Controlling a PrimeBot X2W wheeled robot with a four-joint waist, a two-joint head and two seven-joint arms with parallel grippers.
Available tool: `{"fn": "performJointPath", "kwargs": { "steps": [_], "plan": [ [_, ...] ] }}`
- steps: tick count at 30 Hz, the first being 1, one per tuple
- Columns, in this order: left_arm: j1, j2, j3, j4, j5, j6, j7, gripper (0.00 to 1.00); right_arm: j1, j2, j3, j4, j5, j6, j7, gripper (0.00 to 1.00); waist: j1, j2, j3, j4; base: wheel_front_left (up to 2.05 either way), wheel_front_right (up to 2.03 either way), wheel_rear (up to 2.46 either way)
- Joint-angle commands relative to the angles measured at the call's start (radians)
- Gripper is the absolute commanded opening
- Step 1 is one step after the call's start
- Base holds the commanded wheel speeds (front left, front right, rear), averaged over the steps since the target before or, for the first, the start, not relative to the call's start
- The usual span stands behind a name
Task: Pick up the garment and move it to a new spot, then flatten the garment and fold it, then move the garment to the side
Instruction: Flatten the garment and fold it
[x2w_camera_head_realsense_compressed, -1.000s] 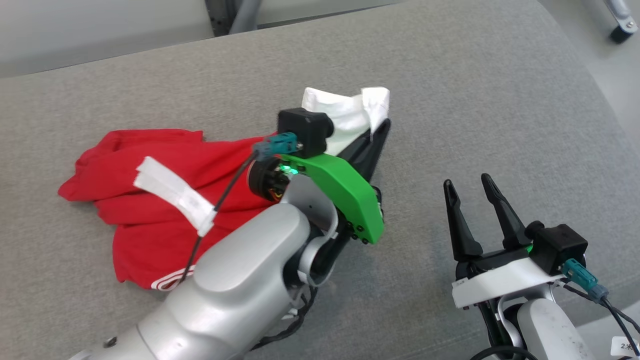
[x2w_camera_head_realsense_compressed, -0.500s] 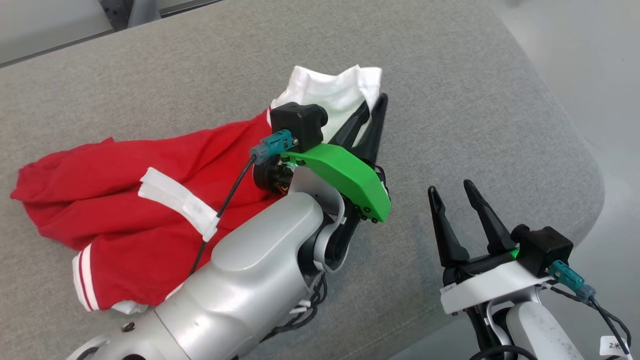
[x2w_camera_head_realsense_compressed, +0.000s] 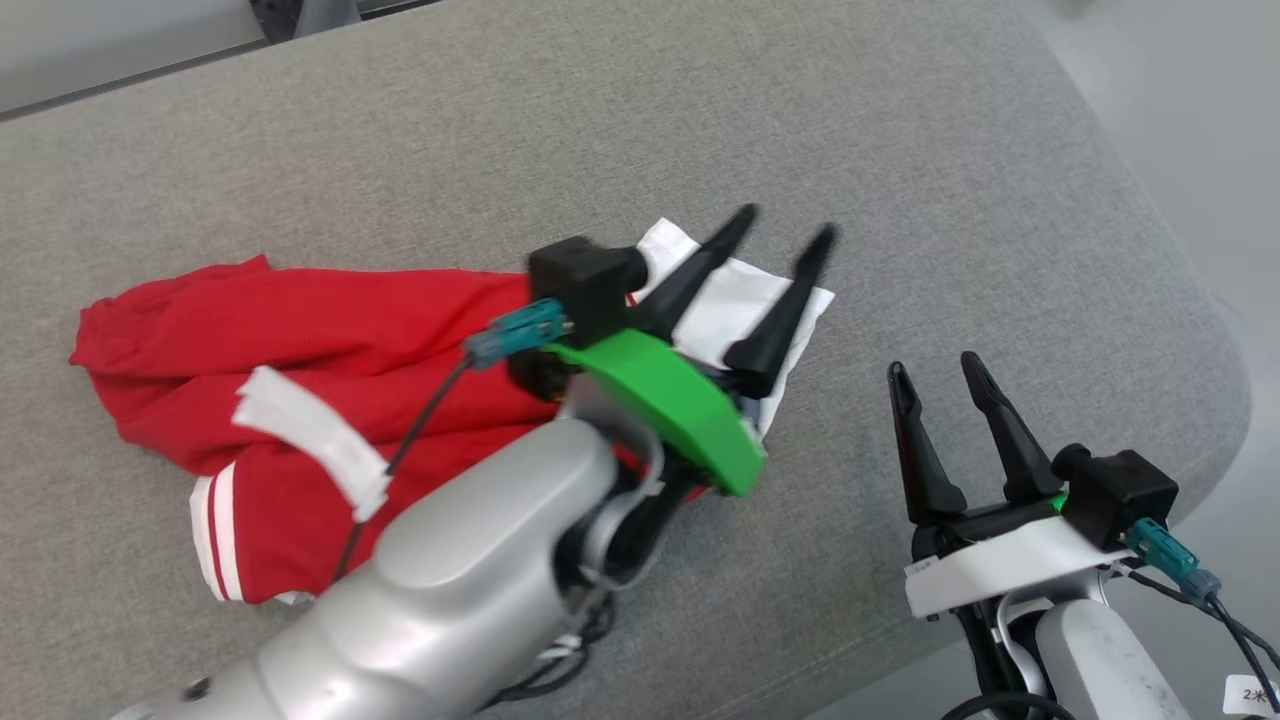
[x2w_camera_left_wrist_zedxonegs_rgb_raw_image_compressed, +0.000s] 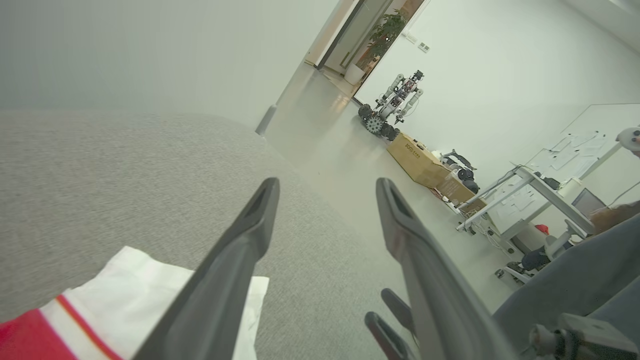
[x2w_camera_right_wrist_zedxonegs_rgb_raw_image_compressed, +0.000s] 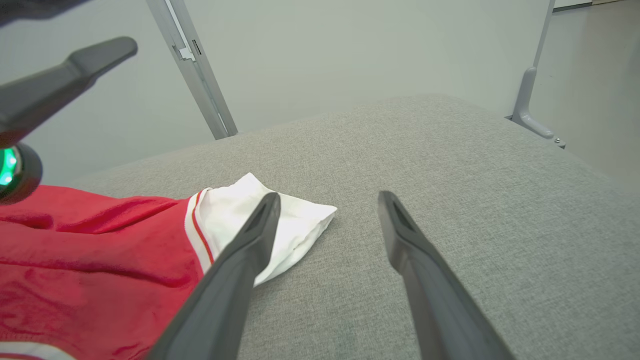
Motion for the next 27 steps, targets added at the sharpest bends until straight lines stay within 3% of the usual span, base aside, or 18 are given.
{"fn": "performJointPath", "kwargs": {
  "steps": [1,3,6,7,13,17,20,27],
  "plan": [
    [0.036,0.065,0.017,-0.012,0.030,0.014,0.000,1.00,0.012,-0.002,-0.011,-0.005,-0.012,0.000,-0.003,1.00,-0.0001,0.0120,-0.016,0.028,0.00,0.00,0.00],
    [0.076,0.129,0.046,-0.046,0.030,0.034,0.000,1.00,0.025,-0.002,-0.021,-0.008,-0.023,0.000,-0.003,1.00,-0.0001,0.0120,-0.023,0.047,0.00,0.00,0.00],
    [0.118,0.268,0.077,-0.080,0.061,0.077,0.000,1.00,0.036,-0.002,-0.036,-0.009,-0.037,0.000,-0.003,1.00,-0.0001,0.0120,-0.025,0.078,0.00,0.00,0.00],
    [0.118,0.268,0.077,-0.080,0.061,0.077,0.000,1.00,0.036,-0.002,-0.036,-0.009,-0.037,0.000,-0.003,1.00,-0.0001,0.0120,-0.025,0.078,0.00,0.00,0.00],
    [0.147,0.480,0.143,-0.056,0.070,0.130,0.014,1.00,0.037,-0.002,-0.040,-0.007,-0.060,0.000,-0.003,1.00,-0.0001,0.0120,-0.020,0.128,0.00,0.00,0.00],
    [0.144,0.532,0.205,-0.006,0.006,0.119,0.030,1.00,0.020,-0.002,-0.033,-0.005,-0.072,0.000,-0.003,1.00,-0.0001,0.0120,-0.020,0.138,0.00,0.00,0.00],
    [0.133,0.549,0.209,0.043,-0.058,0.089,0.120,1.00,0.011,-0.002,-0.027,-0.003,-0.080,0.000,-0.003,1.00,-0.0001,0.0120,-0.025,0.137,0.00,0.00,0.00],
    [0.103,0.546,0.205,0.124,-0.096,0.045,0.202,1.00,0.024,-0.002,-0.031,-0.005,-0.090,0.000,-0.003,1.00,-0.0001,0.0120,-0.025,0.132,0.00,0.00,0.00]
  ]
}}
